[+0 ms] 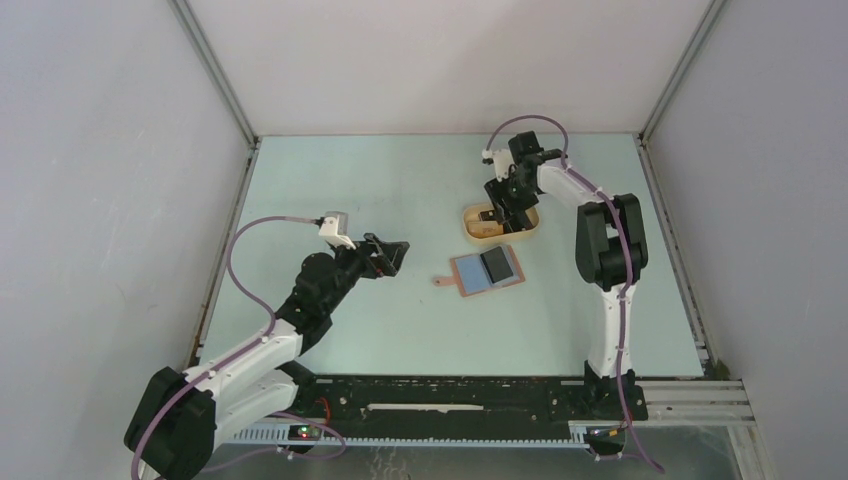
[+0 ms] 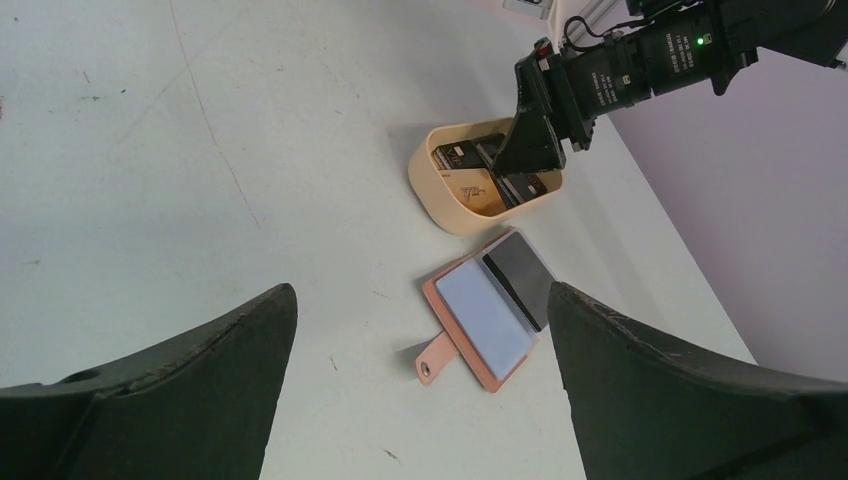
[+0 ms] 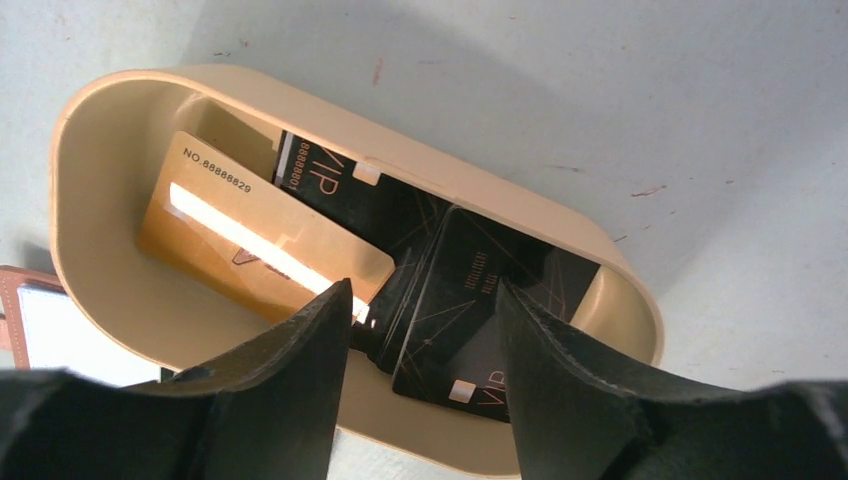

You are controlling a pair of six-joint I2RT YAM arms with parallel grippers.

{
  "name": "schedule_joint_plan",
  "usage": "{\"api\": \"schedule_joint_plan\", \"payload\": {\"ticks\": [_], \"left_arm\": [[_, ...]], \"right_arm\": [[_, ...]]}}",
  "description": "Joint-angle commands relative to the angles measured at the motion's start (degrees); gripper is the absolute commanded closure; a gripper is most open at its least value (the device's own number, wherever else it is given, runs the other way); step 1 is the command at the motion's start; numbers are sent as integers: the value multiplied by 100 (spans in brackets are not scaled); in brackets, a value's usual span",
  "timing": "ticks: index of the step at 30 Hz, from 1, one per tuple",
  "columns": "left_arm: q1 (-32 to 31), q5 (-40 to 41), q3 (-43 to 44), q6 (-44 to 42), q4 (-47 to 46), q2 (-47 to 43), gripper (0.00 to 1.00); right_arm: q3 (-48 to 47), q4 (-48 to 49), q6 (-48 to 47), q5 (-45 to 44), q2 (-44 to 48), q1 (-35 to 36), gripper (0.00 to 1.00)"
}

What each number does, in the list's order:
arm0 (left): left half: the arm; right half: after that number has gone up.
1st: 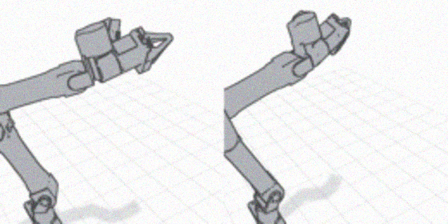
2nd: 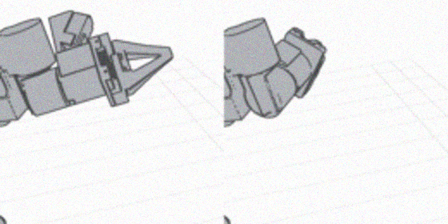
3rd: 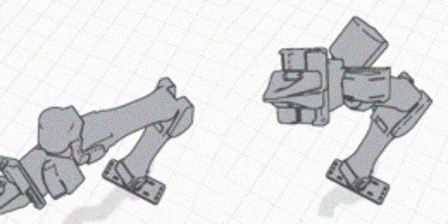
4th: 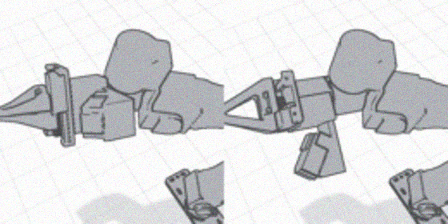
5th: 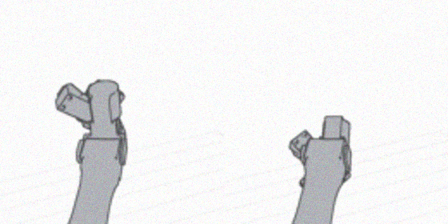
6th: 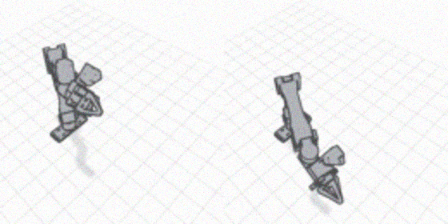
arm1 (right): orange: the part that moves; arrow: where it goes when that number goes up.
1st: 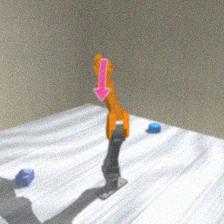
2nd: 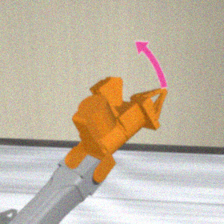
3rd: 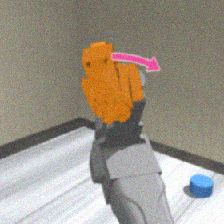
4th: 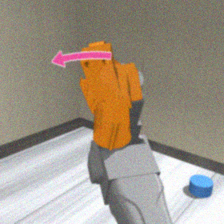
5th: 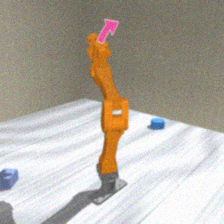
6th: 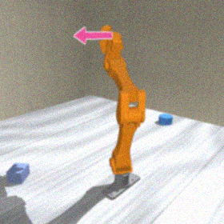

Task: Put the credit cards into the card holder
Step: Pick up the credit card from the storage box.

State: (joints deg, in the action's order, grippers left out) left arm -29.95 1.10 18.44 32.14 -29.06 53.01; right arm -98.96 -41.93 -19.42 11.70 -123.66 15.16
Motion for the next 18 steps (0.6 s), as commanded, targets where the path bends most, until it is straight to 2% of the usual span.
{"api": "schedule_joint_plan", "payload": {"ticks": [1,7,18], "left_arm": [[34,-40,-174,55,-197,-37,0],[34,-40,-173,55,-197,-37,0],[34,-40,-174,63,-201,-27,0]], "right_arm": [[-33,-136,-39,-168,250,71,34],[46,-6,-36,-550,297,-18,24],[102,114,77,-687,194,-193,22]]}}
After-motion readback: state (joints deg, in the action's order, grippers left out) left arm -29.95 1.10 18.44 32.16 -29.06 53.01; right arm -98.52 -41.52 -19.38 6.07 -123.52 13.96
